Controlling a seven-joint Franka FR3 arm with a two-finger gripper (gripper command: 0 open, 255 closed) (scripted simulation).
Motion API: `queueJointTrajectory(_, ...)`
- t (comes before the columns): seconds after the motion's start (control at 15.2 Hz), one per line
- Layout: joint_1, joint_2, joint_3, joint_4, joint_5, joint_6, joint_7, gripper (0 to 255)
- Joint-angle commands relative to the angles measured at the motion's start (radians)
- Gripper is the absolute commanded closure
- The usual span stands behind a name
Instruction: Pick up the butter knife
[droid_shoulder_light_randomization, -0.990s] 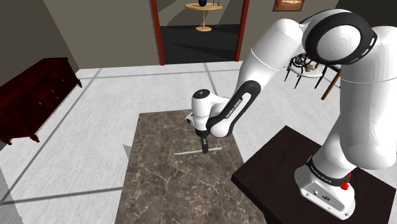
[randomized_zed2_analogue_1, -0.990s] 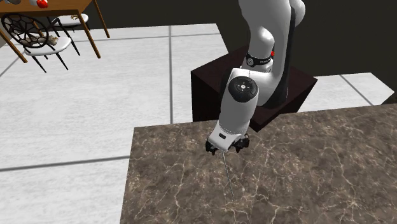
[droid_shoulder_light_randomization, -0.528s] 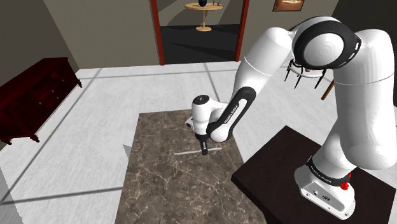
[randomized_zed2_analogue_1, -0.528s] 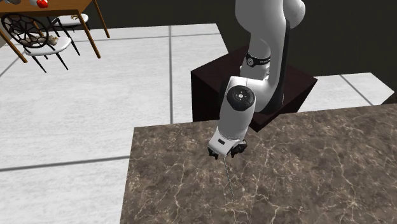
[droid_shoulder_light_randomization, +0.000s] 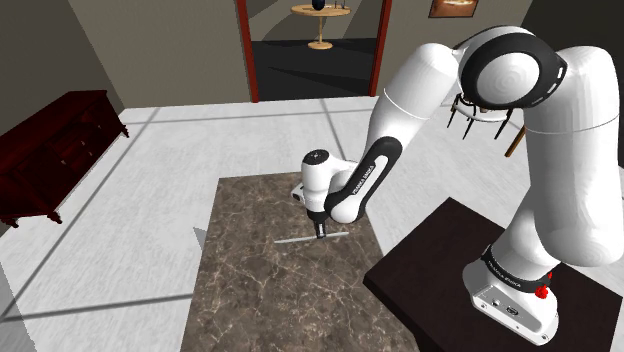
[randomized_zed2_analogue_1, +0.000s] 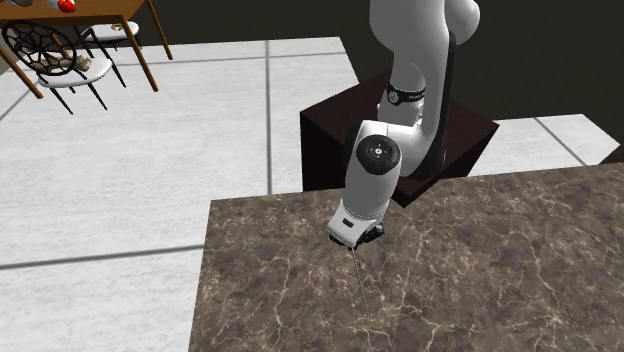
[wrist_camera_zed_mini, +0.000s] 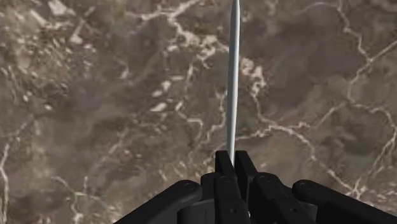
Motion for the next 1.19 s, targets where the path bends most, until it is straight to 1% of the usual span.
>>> queueJointTrajectory(0.0, 0.000, 0.000, 0.000, 0.000, 0.000, 0.000, 0.000, 255)
queueJointTrajectory(0.99, -0.042, -0.195, 0.057, -0.037, 0.072, -0.157, -0.055, 255)
queueJointTrajectory(1.12, -0.042, -0.197, 0.057, -0.037, 0.073, -0.158, -0.056, 255)
